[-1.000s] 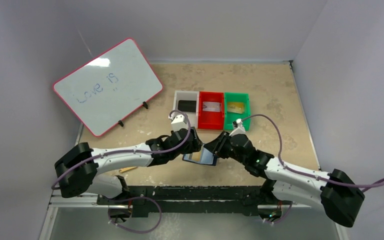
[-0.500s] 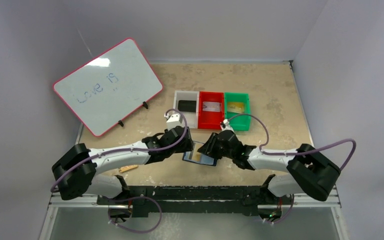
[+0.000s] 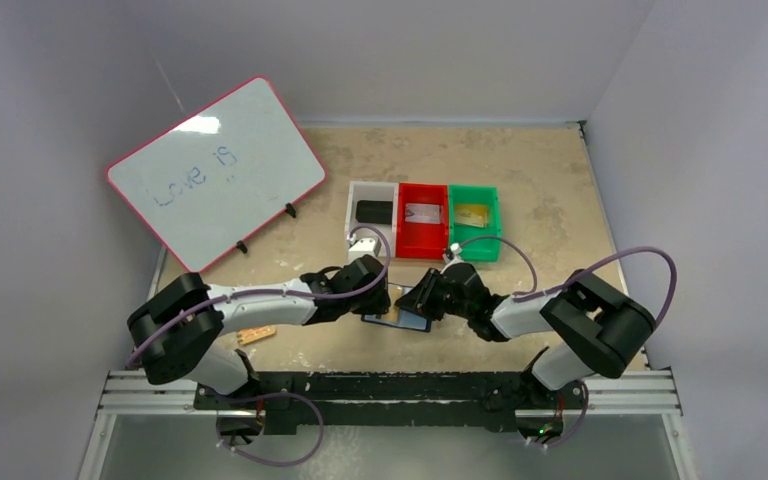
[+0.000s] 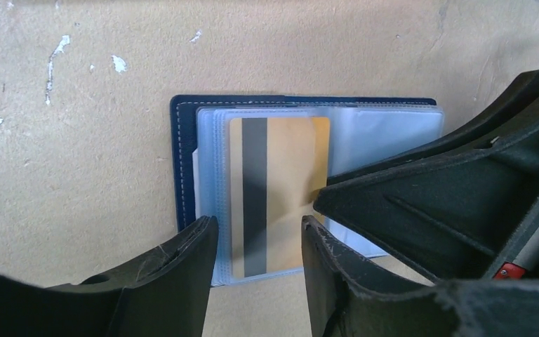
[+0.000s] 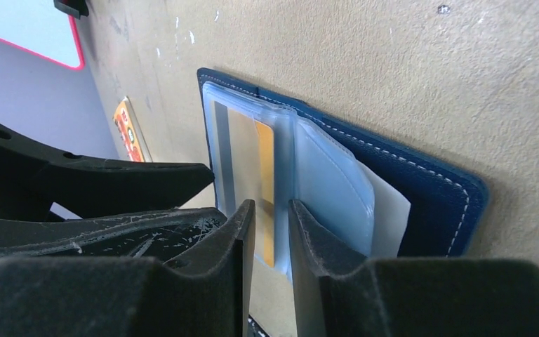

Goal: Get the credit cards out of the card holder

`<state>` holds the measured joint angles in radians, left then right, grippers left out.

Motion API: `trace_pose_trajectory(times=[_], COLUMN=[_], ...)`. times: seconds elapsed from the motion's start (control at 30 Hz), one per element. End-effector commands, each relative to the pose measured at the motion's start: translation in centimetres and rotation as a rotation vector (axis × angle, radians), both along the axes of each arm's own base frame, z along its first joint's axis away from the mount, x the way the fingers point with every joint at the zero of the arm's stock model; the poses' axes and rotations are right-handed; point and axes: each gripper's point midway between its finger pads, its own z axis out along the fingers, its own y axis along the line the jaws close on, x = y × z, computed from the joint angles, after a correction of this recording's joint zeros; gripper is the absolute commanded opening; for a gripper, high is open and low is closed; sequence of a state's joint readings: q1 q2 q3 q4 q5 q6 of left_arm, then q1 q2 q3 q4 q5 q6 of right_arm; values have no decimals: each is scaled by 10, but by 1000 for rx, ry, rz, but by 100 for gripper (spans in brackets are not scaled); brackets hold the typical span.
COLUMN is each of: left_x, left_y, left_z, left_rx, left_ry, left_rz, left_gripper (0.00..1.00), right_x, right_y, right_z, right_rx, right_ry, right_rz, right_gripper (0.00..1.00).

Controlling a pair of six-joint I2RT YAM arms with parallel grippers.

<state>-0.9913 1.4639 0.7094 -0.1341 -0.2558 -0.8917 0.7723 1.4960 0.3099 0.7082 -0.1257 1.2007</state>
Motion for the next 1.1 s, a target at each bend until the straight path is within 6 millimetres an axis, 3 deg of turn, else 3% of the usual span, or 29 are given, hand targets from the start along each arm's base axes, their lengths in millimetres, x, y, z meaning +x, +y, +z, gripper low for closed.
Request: trace_pose_trajectory(times=[0.0,0.17,0.4,0.63,1.07], left_x=[9,6,2,2,3], left_y=[-21,-21,-18,-9,15], left_z=[19,11,1,-9,-30], left_rx=[-59,-44,-29,15,160], left_ry=[-39,-18,4,16,23], left_rz=[-41,-52,-43,-22,14], left_gripper=[45,37,32,28,29], right_x=[-4,-2,-1,-1,0], right_y=[-1,0,0,-2,-14], right_z=[-5,-5,-1,4,6], right_rx=[21,30,42,49,-16], right_ry=[13,10,-1,-20,-37], right_rz=[12,18,17,20,15], right_gripper=[27,25,21,0,1])
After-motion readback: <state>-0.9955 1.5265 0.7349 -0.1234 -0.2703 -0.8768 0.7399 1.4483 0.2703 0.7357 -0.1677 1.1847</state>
